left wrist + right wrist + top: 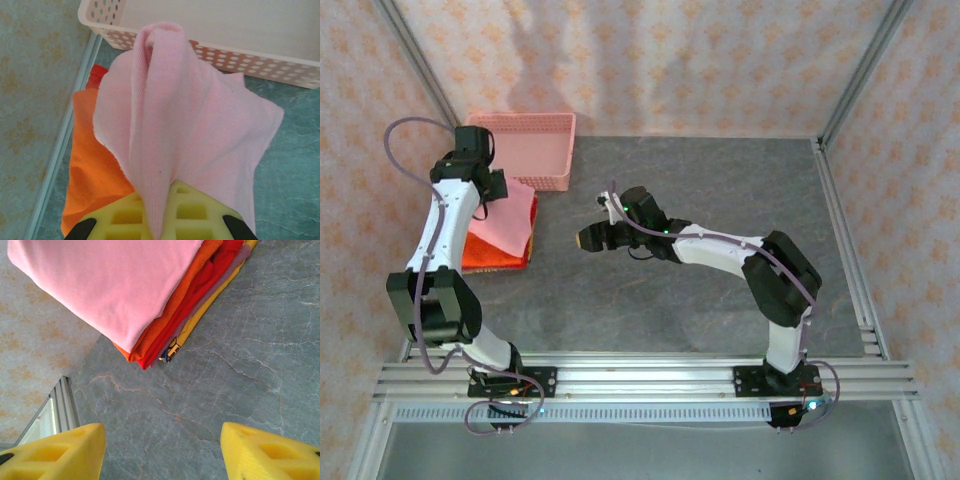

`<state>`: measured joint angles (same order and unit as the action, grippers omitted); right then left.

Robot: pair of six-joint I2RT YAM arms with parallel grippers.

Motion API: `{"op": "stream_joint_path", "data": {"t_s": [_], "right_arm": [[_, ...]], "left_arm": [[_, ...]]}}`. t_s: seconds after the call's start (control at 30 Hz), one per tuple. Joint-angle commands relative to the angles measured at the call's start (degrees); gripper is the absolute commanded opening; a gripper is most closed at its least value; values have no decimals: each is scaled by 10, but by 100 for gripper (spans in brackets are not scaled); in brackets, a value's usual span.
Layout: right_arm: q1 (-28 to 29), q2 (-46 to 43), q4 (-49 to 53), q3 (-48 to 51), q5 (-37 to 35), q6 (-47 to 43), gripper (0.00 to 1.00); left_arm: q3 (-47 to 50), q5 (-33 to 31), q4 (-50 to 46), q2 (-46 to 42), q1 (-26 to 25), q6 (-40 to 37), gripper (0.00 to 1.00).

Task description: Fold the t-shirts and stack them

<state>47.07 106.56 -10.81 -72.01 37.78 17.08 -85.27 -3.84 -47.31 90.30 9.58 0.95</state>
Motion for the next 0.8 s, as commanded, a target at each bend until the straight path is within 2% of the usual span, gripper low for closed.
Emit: {"op": "stream_joint_path", "data": {"t_s": [0.0,0.3,0.47,0.53,0.6,0.63,0.7,0.77], "right_arm": [[0,11,-17,-19,10,5,63],[0,7,3,-24,4,1,63],[0,0,19,-29,-6,-9,63],[0,-3,23,-30,-9,-11,63],[0,-4,24,-30,-13,-11,63],[0,-4,24,-29,-14,-11,63],[0,-6,22,-26,-16,-9,63],[0,-8,21,-24,-20,-8,63]], "left_arm": [[5,-37,23,12,13,-20,0],[-12,-136,-1,71,37,-28,0],[-17,-163,-9,114,43,-12,2],[-15,-165,-6,128,45,-4,20],[-16,-168,-6,139,45,3,48],[-17,-168,-6,142,46,5,58],[-18,-165,-8,139,46,15,71],[-15,-157,-2,124,45,30,96]]}}
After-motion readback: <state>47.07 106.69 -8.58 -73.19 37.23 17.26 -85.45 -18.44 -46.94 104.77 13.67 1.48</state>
